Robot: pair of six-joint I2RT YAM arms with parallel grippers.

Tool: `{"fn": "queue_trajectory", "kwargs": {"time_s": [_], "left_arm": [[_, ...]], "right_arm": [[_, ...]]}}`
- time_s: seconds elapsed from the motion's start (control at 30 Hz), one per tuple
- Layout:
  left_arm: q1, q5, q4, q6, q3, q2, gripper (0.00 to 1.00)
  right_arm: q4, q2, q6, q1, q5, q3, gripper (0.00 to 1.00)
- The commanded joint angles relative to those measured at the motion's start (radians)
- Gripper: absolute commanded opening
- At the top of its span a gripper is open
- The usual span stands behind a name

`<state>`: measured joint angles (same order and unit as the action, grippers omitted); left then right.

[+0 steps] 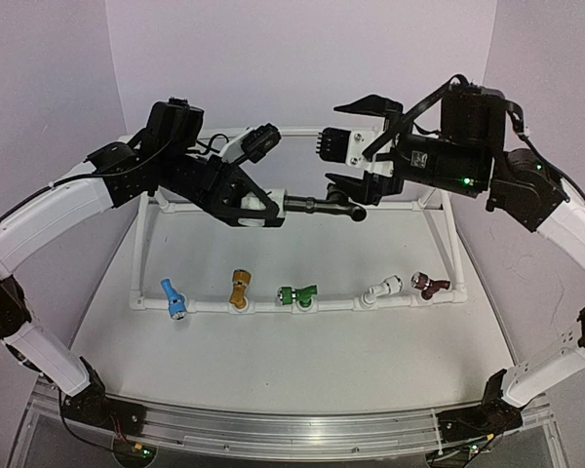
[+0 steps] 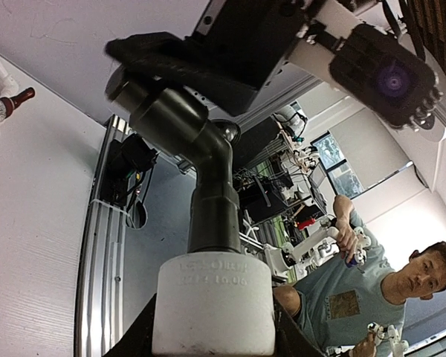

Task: Install the water faucets

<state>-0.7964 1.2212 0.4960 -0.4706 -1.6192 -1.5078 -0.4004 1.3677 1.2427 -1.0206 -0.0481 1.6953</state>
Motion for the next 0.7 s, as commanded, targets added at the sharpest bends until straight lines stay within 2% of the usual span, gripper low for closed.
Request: {"fn": "queue_trajectory", "kwargs": {"time_s": [0.0,0.3,0.67], "left_arm": [[-0.004,0.069,-0.105,-0.010,-0.059,0.043,0.00],[-0.004,0.029,-0.146,-0.034,-0.054,0.036,0.00],[-0.004,0.158,-0.194,-0.074,-0.036,0.020,0.00]], "right_arm": [[0.006,-0.046,0.009,0.003,0.087,-0.049,0.92],[-0.034,-0.093,-0.013,0.003,0.232,-0.078,0.98],[-0.048,-0.086,0.021,0.041,0.243,-0.090,0.98]]}}
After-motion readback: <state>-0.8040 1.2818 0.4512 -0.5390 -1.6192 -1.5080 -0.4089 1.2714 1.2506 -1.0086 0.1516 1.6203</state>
